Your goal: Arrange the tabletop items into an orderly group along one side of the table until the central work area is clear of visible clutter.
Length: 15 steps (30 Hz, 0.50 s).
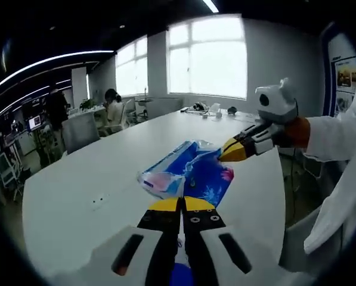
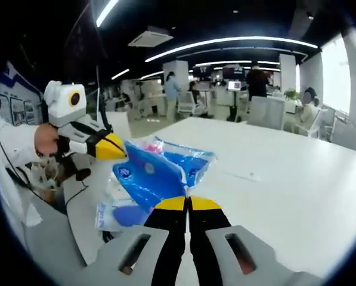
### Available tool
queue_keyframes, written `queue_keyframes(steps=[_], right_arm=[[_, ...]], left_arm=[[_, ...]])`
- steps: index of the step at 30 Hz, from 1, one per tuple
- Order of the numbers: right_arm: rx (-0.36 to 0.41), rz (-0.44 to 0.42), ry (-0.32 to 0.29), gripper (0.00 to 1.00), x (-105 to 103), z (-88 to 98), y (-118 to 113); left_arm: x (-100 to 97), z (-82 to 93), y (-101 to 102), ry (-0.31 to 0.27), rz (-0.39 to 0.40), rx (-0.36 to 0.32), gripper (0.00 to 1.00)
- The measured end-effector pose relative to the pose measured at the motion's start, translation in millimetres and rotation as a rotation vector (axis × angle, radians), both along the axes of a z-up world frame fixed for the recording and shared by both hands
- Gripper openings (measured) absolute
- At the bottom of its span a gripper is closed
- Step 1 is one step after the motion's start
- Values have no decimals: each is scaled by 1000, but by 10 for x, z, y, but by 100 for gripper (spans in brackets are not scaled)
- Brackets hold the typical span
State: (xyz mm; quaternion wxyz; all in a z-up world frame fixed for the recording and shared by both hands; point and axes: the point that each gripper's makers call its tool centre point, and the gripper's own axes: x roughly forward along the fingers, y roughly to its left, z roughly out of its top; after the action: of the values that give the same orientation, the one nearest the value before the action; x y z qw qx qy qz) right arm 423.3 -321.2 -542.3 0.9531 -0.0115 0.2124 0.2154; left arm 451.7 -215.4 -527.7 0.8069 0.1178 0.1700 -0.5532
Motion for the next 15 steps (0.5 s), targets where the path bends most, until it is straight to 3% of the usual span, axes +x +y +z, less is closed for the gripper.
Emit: queue_keyframes(steps=[5, 15], right_arm=[[-21, -18, 4, 0, 43, -16, -229], [-28, -49, 47, 0, 161, -258, -581]], left_arm=[[36, -18, -232, 5, -6, -10, 0], [155, -299, -581, 47, 9, -4, 0]])
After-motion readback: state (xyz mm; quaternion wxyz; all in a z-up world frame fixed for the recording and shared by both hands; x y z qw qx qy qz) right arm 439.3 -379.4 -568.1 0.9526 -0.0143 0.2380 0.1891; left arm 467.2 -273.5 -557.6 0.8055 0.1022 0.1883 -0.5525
